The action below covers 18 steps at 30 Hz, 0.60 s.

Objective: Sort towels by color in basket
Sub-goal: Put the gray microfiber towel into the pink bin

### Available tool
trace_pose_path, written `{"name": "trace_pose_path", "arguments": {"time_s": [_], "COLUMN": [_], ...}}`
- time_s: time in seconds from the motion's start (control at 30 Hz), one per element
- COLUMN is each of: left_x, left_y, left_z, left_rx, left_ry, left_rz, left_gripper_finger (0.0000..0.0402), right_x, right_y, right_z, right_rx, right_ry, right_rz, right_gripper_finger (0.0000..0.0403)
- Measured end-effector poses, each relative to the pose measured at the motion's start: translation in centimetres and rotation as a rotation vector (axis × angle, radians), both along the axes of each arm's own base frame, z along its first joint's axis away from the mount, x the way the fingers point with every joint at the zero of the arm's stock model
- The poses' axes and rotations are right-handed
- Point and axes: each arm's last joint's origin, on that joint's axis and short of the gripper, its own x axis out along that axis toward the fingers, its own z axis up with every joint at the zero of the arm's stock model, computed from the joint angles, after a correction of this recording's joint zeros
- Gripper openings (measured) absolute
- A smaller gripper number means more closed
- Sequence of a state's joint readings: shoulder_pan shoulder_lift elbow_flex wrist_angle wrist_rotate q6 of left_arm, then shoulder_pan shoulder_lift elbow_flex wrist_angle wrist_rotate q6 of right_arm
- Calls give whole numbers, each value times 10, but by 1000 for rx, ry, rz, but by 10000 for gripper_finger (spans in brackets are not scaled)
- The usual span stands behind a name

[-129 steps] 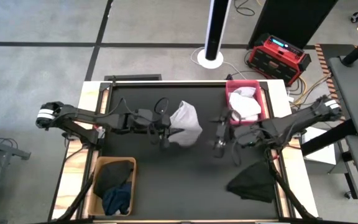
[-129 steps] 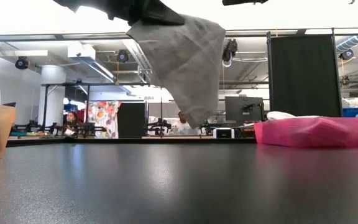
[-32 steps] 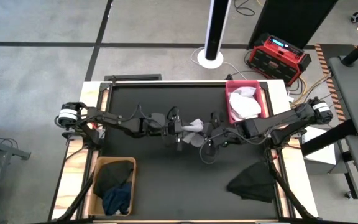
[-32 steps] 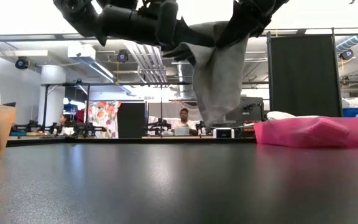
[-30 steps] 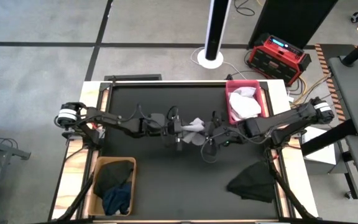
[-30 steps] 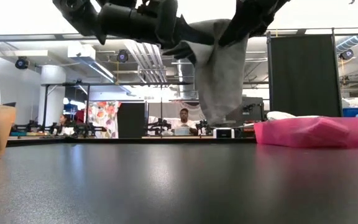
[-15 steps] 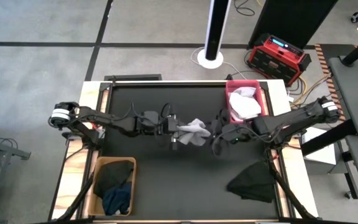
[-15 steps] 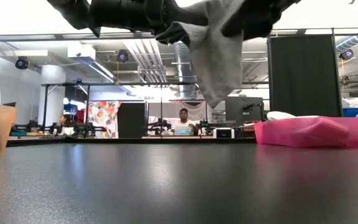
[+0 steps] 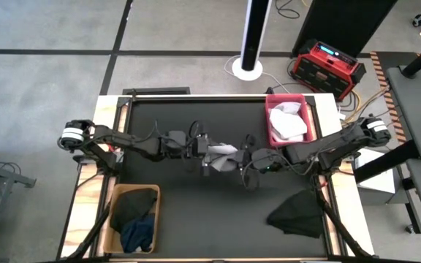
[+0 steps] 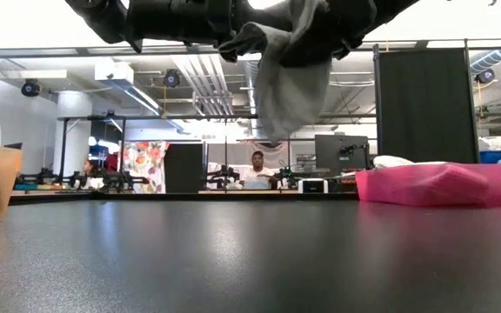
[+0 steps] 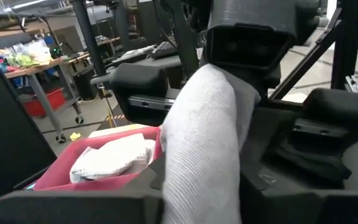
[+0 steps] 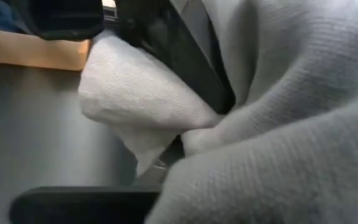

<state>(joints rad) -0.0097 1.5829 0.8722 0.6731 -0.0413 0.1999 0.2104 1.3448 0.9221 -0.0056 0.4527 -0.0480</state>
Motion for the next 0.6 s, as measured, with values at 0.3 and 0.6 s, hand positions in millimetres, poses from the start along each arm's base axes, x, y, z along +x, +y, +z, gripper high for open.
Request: {"name": "trace_pose_path", "arguments": {"time_s": [0.3,0.6], "left_x": [-5,-9], "left_y": [7,13], "left_z": [-1,-8], "left_rx": [-74,-6], "left_ry": [61,147], "left_rz": [202,411], "left_gripper_finger": [154,259], "right_x": [-14,-42], "right_y": [-6,-33], "right_z": [13,23], "right_rx": [37,101], "right_ry": [-5,18], "right_rz": [-46,-344], "right_gripper_finger": [11,10]}}
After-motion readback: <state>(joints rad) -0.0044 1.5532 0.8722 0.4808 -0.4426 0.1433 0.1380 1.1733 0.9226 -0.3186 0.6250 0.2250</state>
